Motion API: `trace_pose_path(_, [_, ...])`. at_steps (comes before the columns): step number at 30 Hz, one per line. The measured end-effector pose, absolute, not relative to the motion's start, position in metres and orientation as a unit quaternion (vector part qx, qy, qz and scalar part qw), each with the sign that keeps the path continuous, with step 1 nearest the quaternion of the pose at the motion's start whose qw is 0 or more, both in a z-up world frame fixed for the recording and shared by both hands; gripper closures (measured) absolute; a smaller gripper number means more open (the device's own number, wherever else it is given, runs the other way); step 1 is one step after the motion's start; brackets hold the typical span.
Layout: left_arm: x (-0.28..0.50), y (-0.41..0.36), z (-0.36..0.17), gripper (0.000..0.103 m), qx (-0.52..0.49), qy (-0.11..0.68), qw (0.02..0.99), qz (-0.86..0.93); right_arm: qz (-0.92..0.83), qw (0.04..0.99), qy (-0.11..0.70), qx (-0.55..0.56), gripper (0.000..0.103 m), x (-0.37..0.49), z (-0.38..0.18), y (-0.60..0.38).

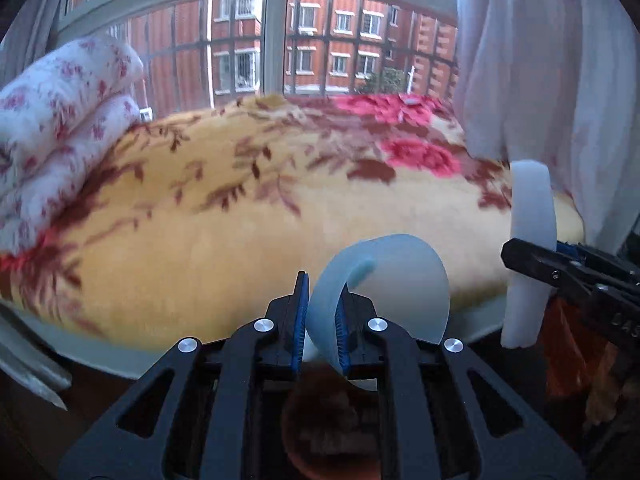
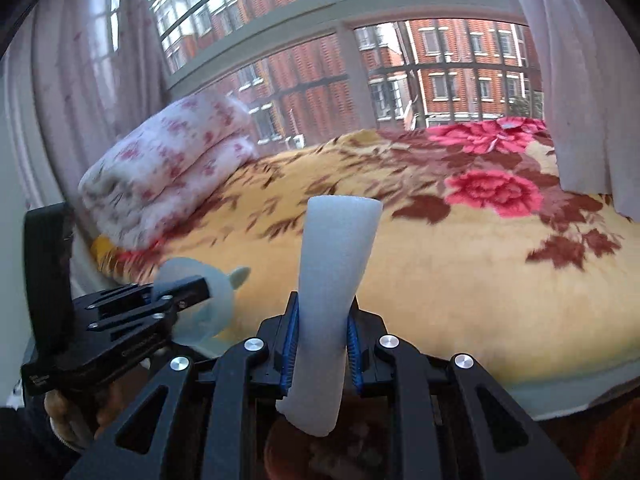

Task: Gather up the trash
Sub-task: 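Lower the foam tube and blue cup into the orange bucket and open both tools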

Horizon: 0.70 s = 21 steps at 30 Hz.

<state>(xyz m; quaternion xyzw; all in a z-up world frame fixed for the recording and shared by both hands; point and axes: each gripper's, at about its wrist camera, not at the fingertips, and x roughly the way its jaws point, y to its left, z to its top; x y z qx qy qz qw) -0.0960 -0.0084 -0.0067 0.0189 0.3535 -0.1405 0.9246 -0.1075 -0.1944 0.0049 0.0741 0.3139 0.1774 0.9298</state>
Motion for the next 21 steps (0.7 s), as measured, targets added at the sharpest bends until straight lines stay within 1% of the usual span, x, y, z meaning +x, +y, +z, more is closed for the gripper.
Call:
trace_pose_path(8, [-0.134, 0.007, -0.075, 0.091, 0.019, 0.423, 0.895, -0.140, 0.177, 0.902, 0.387, 0.069, 0.082, -0.148, -0.045, -0.182])
trace_pose_path(14, [-0.133, 0.007, -0.115, 0.091, 0.012, 0.467, 0.873, -0.139, 0.172, 0.874, 0.449, 0.072, 0.082, -0.153, -0.095, -0.177])
trace_pose_path(21, [-0.120, -0.001, -0.157, 0.091, 0.027, 0.508, 0.850, -0.135, 0.169, 0.846, 0.505, 0.026, 0.081, -0.141, -0.147, -0.161])
